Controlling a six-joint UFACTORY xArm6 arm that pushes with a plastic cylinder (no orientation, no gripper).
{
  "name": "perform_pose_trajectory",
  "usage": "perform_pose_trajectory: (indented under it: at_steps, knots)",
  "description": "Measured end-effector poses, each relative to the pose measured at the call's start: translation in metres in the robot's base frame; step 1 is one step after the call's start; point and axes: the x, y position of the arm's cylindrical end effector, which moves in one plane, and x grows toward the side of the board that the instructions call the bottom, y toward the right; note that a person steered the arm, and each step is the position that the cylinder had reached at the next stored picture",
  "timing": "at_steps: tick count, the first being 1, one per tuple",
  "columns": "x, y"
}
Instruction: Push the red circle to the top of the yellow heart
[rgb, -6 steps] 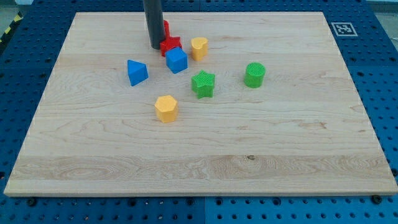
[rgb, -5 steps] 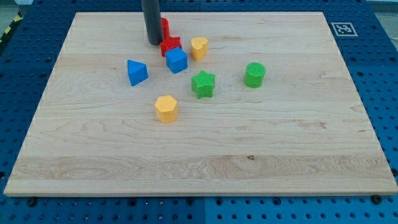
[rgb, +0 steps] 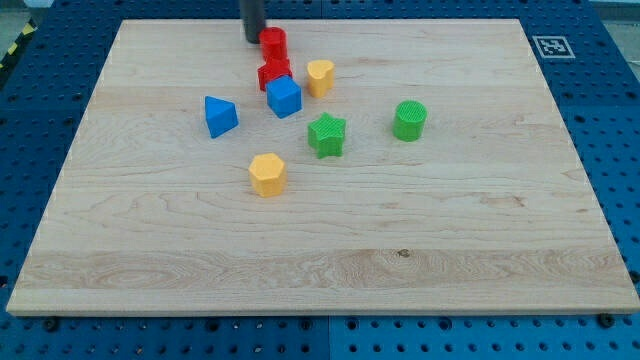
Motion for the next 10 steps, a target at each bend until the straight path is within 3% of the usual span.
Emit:
perform_pose_trajectory:
  at_steps: [2,4,8,10]
  knots:
    - [0.002,0.03]
    - [0.047,0.011]
    - [0.064,0.018]
    - [0.063,0.076]
